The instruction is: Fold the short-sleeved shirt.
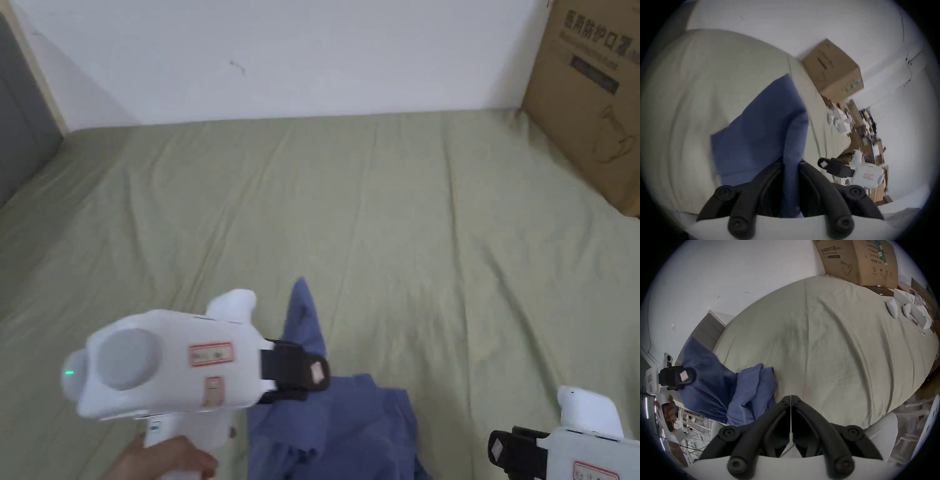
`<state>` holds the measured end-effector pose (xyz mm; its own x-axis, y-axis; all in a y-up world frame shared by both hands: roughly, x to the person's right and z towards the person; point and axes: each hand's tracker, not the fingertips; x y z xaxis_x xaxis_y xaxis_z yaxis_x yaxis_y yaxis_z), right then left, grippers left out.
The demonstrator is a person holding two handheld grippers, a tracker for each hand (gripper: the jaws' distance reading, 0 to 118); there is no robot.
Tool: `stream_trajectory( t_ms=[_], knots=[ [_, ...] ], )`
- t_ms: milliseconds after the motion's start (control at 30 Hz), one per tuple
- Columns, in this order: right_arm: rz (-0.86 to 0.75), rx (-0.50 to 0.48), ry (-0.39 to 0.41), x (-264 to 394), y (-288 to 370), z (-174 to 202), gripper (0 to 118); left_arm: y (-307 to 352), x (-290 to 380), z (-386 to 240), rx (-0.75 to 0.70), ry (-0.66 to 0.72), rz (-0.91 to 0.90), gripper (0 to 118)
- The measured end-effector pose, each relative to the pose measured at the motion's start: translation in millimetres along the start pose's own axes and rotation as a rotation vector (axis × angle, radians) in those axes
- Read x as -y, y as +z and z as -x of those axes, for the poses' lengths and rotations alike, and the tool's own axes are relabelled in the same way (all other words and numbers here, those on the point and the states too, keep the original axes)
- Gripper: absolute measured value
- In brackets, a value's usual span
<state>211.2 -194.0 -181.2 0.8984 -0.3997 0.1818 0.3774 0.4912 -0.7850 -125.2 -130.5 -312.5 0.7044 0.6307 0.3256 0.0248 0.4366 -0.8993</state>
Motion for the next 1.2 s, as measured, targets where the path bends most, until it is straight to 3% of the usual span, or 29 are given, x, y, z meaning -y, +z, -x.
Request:
stream_trajectory(
  t_ms=[33,100,133,233,300,400,433,500,600,967,1067,1200],
  knots=[
    [-0.002,0.001,-0.018,1,1,-5,0,-19,0,0,-0.017,0.015,0.051,18],
    [-0.004,0.002,-0.045,2,3,-14,0,-53,5,-2,0.0,-0.011,0.127,21],
    [-0.004,0.008,-0.058,3,4,-18,0,-67,7,-1,0.015,-0.008,0.174,30],
    [0.001,0.02,-0.079,6,5,-30,0,-83,10,1,-0.034,0.056,0.204,84],
    [0.001,0.028,-0.094,7,5,-36,0,-73,8,4,-0.046,0.046,0.168,91],
    [0.005,0.03,-0.115,7,3,-41,0,-49,3,24,-0.076,0.063,0.108,85],
    [0.006,0.03,-0.117,7,2,-41,0,-38,3,24,-0.078,0.075,0.077,64],
    [0.005,0.025,-0.117,6,0,-40,0,-28,7,39,-0.116,0.081,0.027,0],
    [0.004,0.016,-0.114,4,-4,-37,0,-33,20,51,-0.166,0.096,0.071,0],
    [0.019,0.02,-0.101,6,-5,-40,0,-139,72,17,-0.005,0.135,0.211,0],
    [0.018,0.033,-0.106,9,-1,-45,0,-154,72,-5,-0.058,-0.027,0.248,0],
    [0.019,0.041,-0.127,12,1,-49,0,-160,63,-14,0.025,0.037,0.224,0]
  ],
)
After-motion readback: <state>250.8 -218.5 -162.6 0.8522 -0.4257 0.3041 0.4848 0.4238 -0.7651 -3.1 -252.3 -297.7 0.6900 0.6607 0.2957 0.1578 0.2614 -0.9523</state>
